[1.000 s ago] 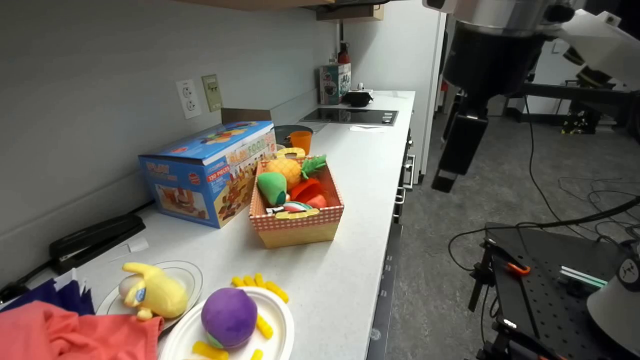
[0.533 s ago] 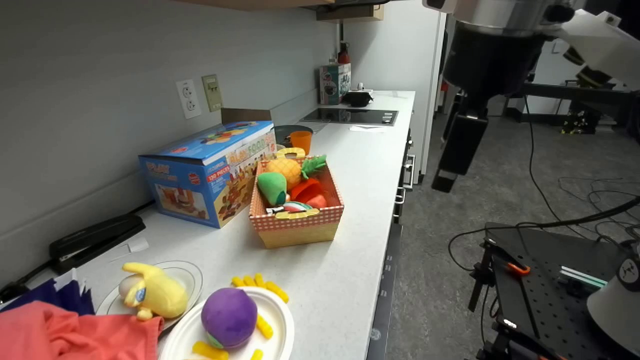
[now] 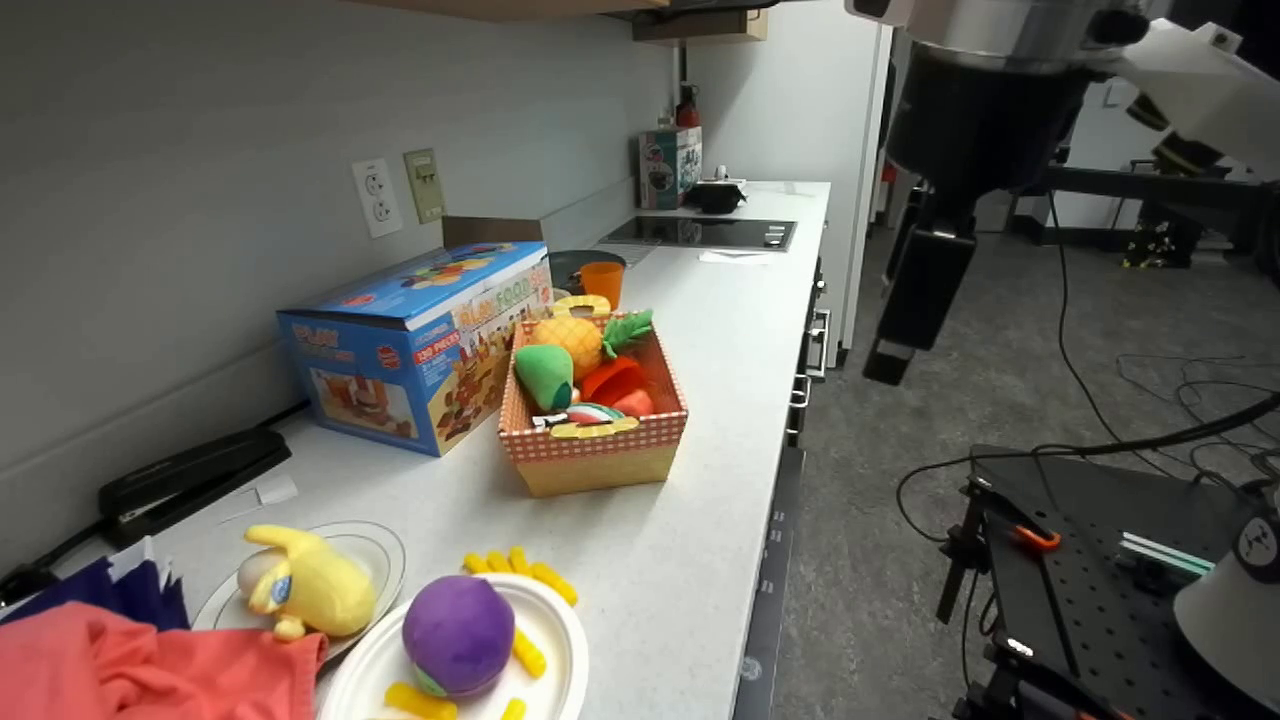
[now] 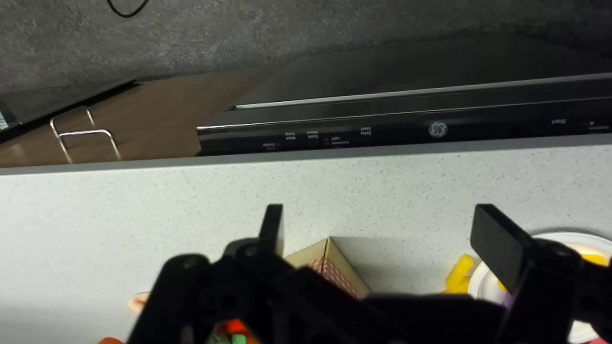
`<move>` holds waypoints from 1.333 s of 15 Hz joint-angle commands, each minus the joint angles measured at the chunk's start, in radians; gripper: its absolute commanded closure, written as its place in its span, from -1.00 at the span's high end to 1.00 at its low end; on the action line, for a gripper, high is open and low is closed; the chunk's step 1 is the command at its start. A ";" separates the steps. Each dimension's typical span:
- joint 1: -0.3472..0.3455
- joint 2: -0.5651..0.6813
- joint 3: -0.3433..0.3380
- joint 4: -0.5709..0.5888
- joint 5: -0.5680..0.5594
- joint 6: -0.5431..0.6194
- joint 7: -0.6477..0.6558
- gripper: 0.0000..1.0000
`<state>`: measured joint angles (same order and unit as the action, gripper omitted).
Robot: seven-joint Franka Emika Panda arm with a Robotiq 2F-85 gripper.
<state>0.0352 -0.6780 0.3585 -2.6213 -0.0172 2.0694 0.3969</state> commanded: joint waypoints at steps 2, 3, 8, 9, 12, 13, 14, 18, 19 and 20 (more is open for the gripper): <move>0.016 0.006 -0.015 0.002 -0.023 -0.001 0.024 1.00; 0.014 0.005 -0.013 0.002 -0.018 -0.002 0.039 1.00; -0.041 -0.016 -0.031 0.016 -0.082 -0.023 0.078 1.00; -0.048 -0.016 -0.028 0.014 -0.106 -0.020 0.092 1.00; -0.075 -0.011 -0.029 0.017 -0.170 -0.025 0.127 1.00; -0.045 0.001 -0.043 0.008 -0.142 -0.007 0.105 1.00; -0.048 0.003 -0.045 0.008 -0.146 -0.007 0.107 1.00; -0.045 0.005 -0.045 0.006 -0.146 -0.007 0.107 1.00; -0.045 0.006 -0.045 0.006 -0.146 -0.007 0.106 1.00; -0.045 0.006 -0.045 0.006 -0.146 -0.007 0.106 1.00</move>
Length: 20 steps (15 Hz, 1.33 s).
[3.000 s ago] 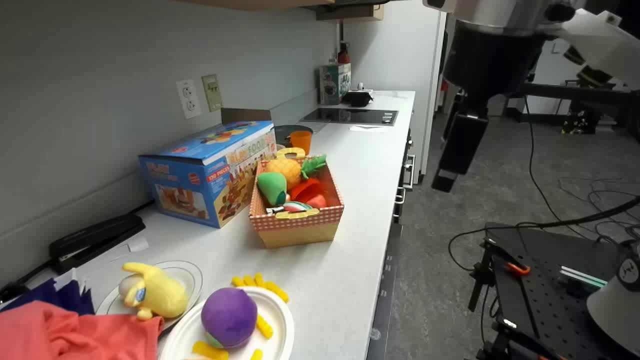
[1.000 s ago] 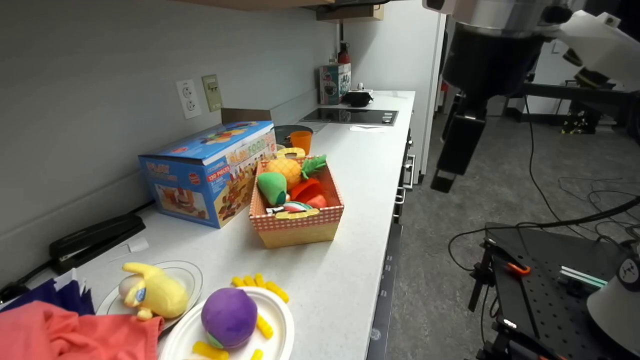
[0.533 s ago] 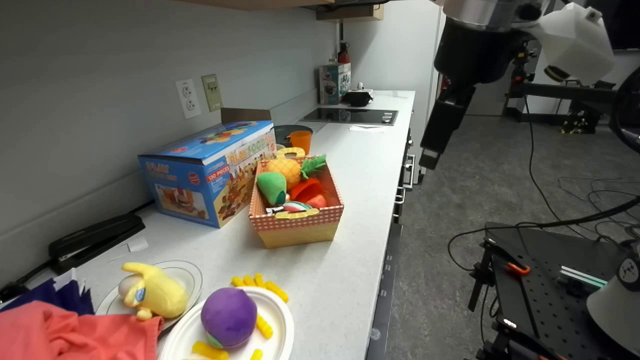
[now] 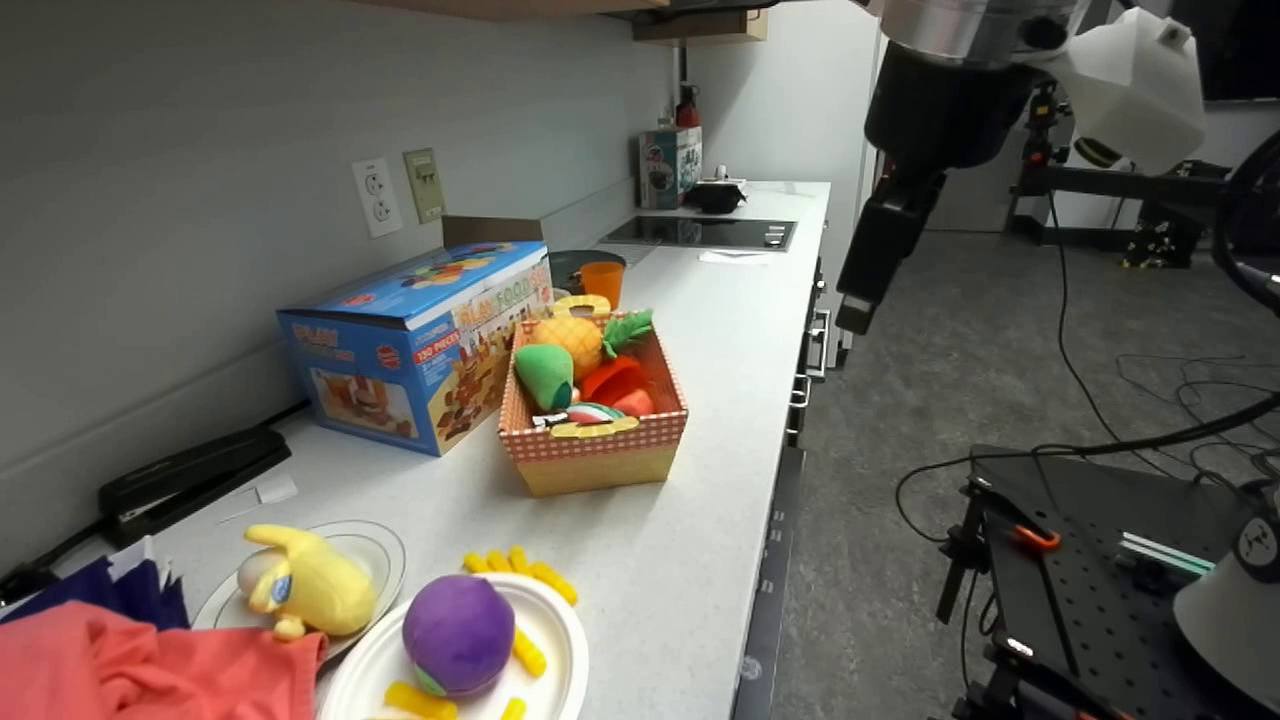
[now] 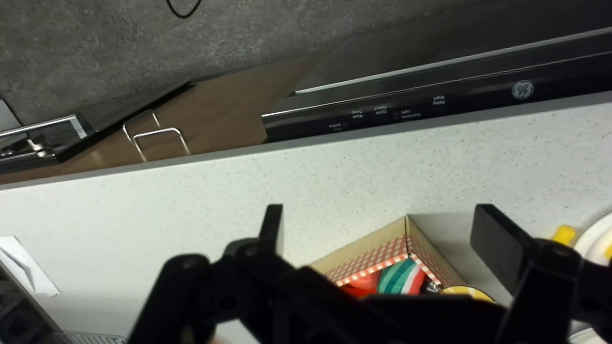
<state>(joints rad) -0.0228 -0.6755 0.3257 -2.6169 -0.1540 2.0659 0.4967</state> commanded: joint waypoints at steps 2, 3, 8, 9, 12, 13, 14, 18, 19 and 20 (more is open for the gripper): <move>0.010 0.004 -0.012 0.002 -0.012 0.003 0.008 1.00; 0.000 0.002 -0.007 0.013 -0.027 -0.010 0.013 1.00; -0.037 -0.007 -0.020 0.073 -0.106 -0.024 0.005 1.00; -0.044 -0.010 -0.024 0.095 -0.122 -0.037 0.002 1.00; -0.067 -0.009 -0.042 0.141 -0.172 -0.027 0.004 1.00; -0.074 -0.004 -0.050 0.158 -0.183 -0.017 0.005 1.00; -0.082 0.000 -0.053 0.174 -0.198 -0.009 0.008 1.00; -0.071 -0.002 -0.063 0.174 -0.184 -0.010 0.005 1.00; -0.071 -0.001 -0.064 0.176 -0.184 -0.010 0.005 1.00; -0.071 -0.001 -0.064 0.177 -0.184 -0.010 0.005 1.00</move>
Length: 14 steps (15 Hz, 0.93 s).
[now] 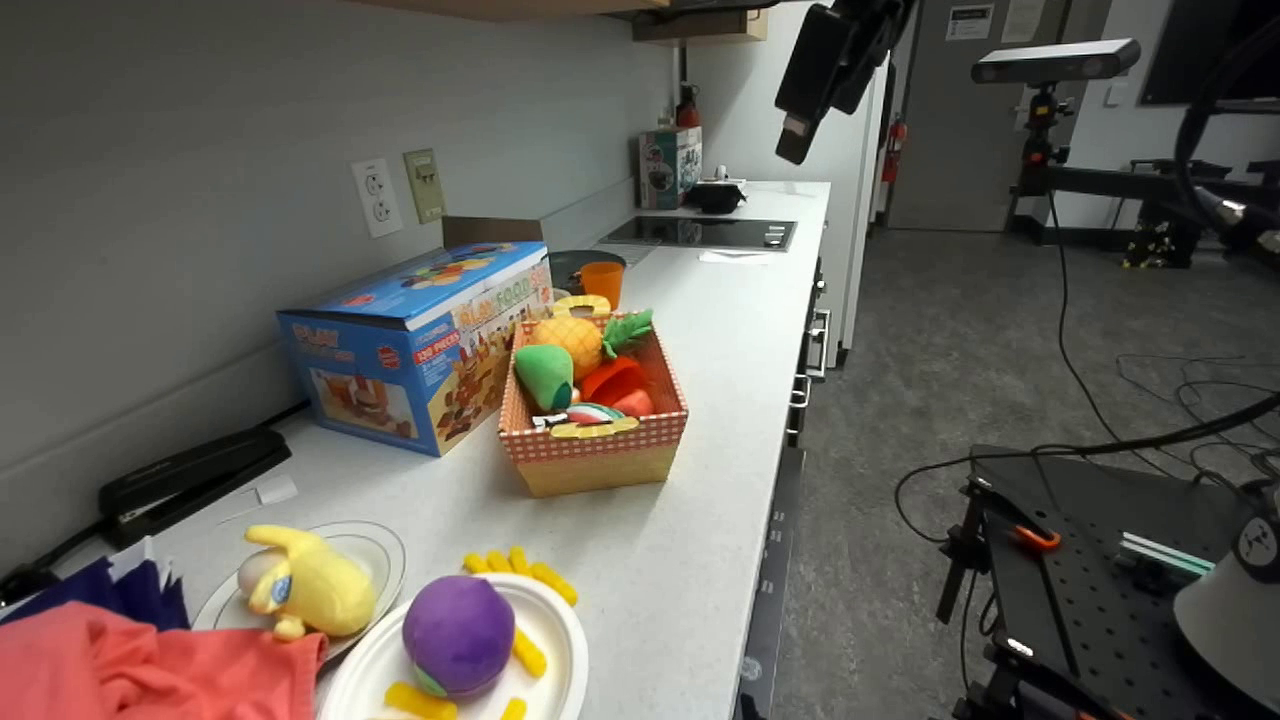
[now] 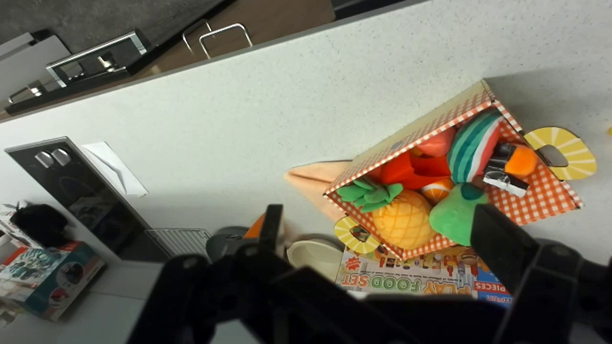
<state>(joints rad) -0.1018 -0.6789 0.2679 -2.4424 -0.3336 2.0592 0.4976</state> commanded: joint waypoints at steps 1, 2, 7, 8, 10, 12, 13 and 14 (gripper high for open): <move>0.008 0.002 -0.006 0.002 -0.005 -0.003 0.004 1.00; 0.008 0.002 -0.006 0.002 -0.005 -0.003 0.004 1.00; -0.003 0.022 -0.009 0.038 -0.027 0.039 -0.006 1.00; -0.008 0.027 -0.010 0.049 -0.032 0.049 -0.010 1.00; -0.012 0.047 -0.018 0.078 -0.038 0.074 -0.023 1.00; -0.018 0.070 -0.021 0.104 -0.044 0.098 -0.026 1.00; -0.022 0.076 -0.021 0.109 -0.046 0.109 -0.017 1.00; -0.003 0.040 -0.019 0.072 -0.019 0.085 -0.009 1.00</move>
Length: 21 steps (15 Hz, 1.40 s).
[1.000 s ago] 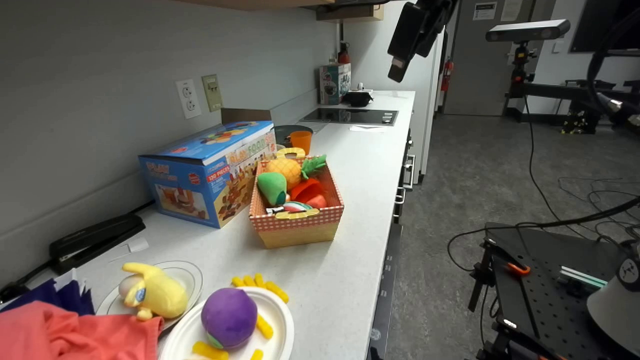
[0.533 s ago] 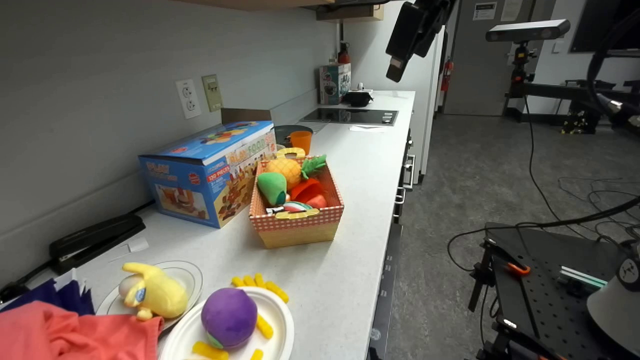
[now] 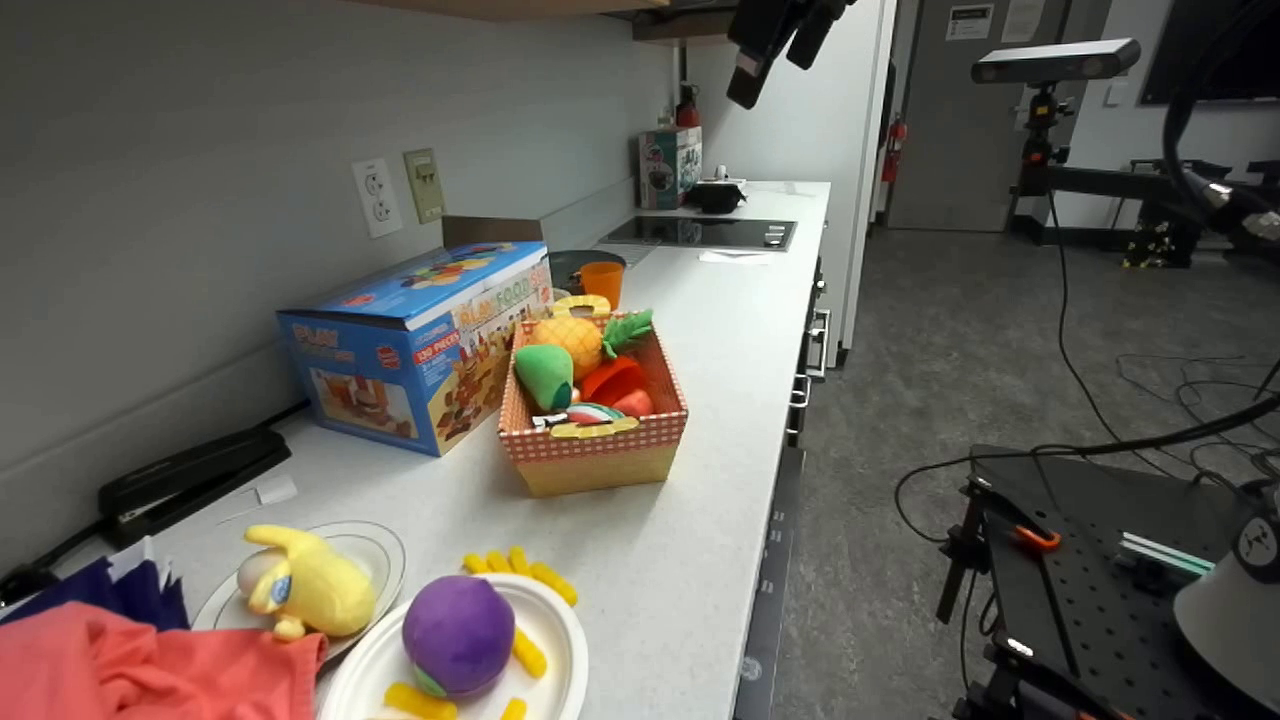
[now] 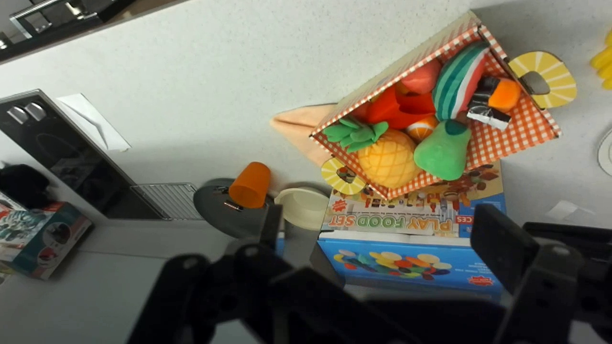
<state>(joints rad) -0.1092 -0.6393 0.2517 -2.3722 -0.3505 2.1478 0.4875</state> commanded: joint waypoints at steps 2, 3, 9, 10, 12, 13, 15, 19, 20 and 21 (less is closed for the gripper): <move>0.000 0.019 -0.007 0.018 -0.004 0.007 0.002 1.00; 0.000 0.024 -0.007 0.021 -0.004 0.009 0.002 1.00; -0.013 0.033 -0.012 0.037 -0.026 0.035 -0.001 1.00; -0.018 0.035 -0.013 0.044 -0.032 0.039 -0.002 1.00; -0.033 0.040 -0.019 0.058 -0.053 0.051 -0.011 1.00; -0.050 0.043 -0.022 0.064 -0.079 0.054 -0.010 1.00; -0.070 0.043 -0.037 0.080 -0.116 0.054 -0.013 1.00; -0.084 0.065 -0.094 0.133 -0.122 0.091 -0.038 1.00; -0.076 0.074 -0.110 0.144 -0.108 0.112 -0.055 1.00; -0.079 0.040 -0.086 0.101 -0.112 0.082 -0.021 1.00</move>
<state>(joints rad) -0.1863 -0.5992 0.1635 -2.2725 -0.4644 2.2324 0.4679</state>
